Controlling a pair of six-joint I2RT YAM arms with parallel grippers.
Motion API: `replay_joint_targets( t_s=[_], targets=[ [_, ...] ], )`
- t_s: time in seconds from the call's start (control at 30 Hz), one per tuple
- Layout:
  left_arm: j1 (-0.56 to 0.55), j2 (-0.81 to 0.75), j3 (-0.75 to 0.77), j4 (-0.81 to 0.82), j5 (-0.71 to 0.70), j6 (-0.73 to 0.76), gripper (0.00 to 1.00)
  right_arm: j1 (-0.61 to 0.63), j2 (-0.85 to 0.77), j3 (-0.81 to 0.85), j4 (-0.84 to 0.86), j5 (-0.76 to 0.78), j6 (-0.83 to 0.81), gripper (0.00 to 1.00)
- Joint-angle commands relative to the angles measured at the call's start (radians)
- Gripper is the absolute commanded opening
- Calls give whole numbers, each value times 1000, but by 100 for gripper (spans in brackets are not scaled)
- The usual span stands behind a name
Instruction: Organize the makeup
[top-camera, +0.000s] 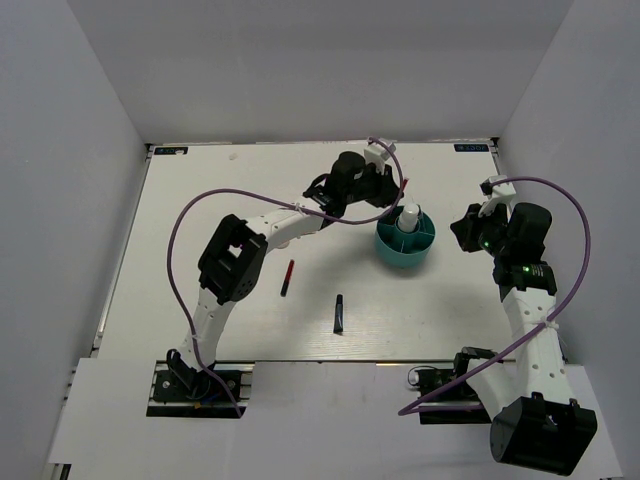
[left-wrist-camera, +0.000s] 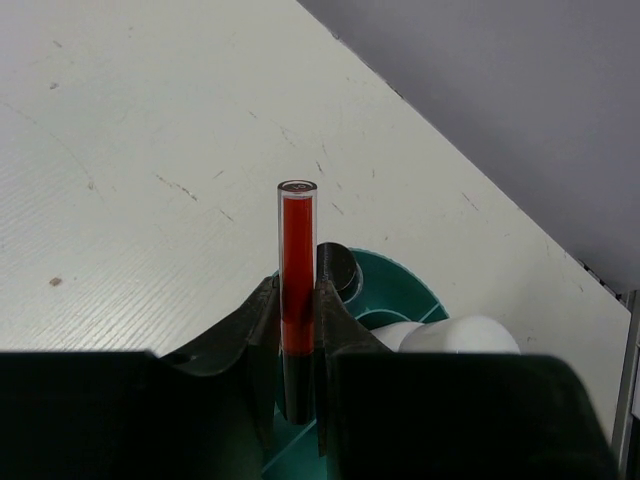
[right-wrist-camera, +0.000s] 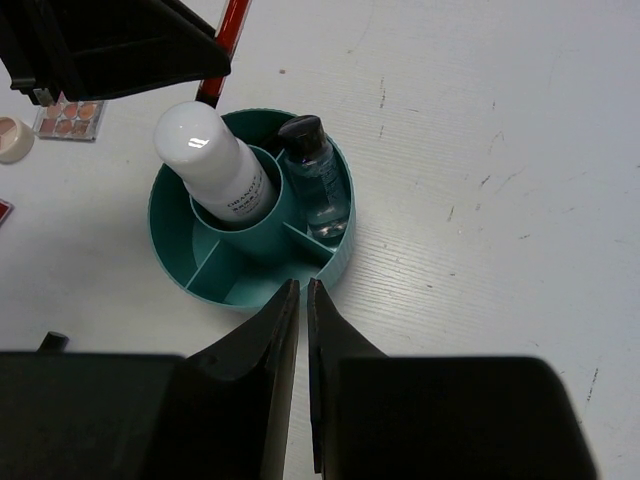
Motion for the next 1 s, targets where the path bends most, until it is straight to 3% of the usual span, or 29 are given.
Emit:
replay_joint_targets(
  t_s=[0.0, 0.53, 0.63, 0.9, 0.97],
  targets=[
    [-3, -17, 3, 56, 18, 10, 0, -6, -6, -2, 34, -2, 5, 14],
    [-12, 38, 8, 54, 20, -4, 2, -9, 0, 0, 36, -3, 5, 14],
    [-12, 39, 0, 50, 20, -2, 6, -10, 0, 0, 39, -5, 5, 14],
    [-12, 23, -17, 36, 1, -5, 35, -11, 1, -2, 40, -8, 7, 14],
    [-12, 23, -11, 28, 1, -7, 37, -10, 1, -3, 40, -9, 7, 14]
  ],
)
